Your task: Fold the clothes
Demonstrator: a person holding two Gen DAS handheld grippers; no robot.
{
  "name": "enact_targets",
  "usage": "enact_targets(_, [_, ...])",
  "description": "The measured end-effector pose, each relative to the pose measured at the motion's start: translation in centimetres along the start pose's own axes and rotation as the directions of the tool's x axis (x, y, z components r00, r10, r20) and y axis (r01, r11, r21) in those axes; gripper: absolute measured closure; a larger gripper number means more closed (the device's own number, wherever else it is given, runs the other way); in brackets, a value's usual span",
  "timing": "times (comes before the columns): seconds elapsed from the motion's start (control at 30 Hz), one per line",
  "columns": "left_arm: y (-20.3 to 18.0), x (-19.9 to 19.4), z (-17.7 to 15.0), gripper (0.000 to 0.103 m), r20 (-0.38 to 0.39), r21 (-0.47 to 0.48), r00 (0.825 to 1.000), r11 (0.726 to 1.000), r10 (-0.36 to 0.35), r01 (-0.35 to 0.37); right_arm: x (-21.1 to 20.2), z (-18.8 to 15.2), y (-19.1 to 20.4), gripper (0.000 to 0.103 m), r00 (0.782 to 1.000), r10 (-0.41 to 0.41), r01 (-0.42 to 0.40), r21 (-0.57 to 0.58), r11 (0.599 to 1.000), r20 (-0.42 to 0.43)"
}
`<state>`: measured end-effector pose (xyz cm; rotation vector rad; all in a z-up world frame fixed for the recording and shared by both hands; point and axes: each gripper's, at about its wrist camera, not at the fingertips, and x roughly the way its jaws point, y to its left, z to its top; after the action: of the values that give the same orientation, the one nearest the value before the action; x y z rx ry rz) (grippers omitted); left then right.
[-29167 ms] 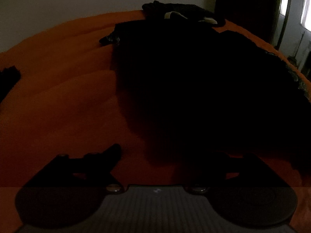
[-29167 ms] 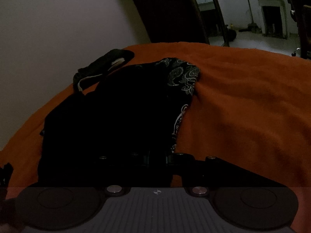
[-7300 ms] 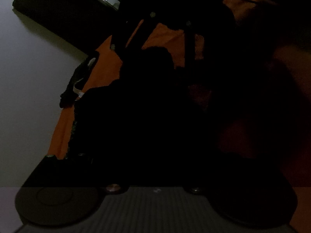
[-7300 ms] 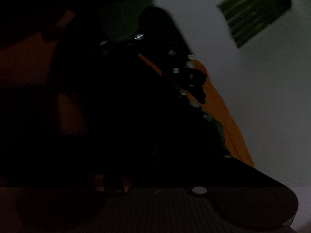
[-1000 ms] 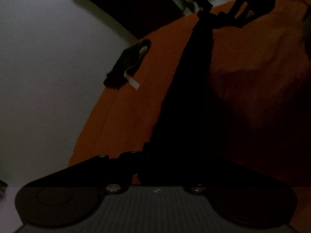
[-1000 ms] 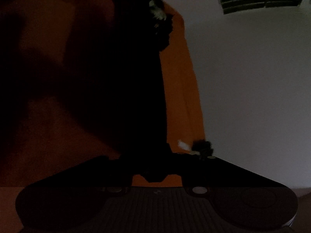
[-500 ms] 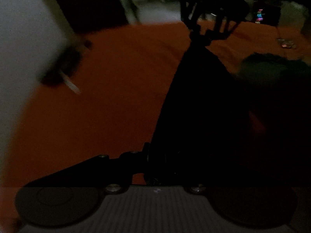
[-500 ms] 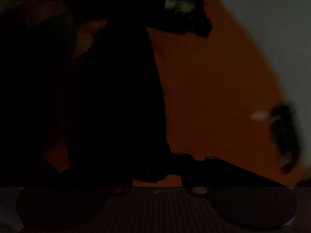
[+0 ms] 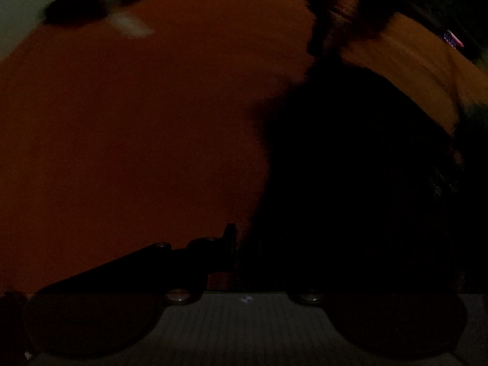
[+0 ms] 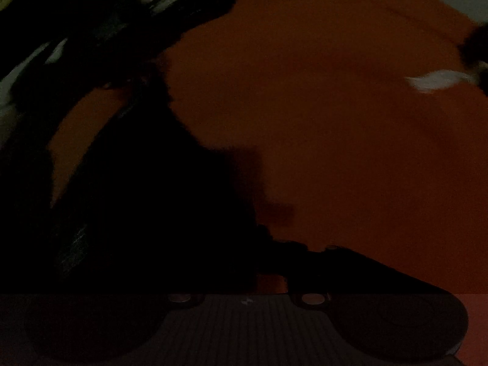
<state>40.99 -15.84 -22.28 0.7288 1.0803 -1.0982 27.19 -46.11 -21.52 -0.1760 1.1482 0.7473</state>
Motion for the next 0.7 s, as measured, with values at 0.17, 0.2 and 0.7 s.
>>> enact_targets(0.17, [2.6,-1.3,-1.6,0.079,0.099,-0.186,0.992,0.980,0.084,-0.064,-2.3,-2.4,-0.5,0.057,0.980,-0.102,0.073,0.164,0.984,0.174])
enact_targets(0.2, [1.8,-2.3,-2.4,0.075,0.125,-0.195,0.988,0.979,0.092,-0.067,-2.6,-3.3,0.9,0.055,0.973,-0.102,0.067,0.172,0.983,0.205])
enact_targets(0.7, [-21.5,-5.1,-7.2,0.047,0.348,-0.680,0.796,0.718,0.494,-0.148,-0.9,-12.4,24.7,0.049,0.700,-0.565,0.308,0.529,0.791,0.437])
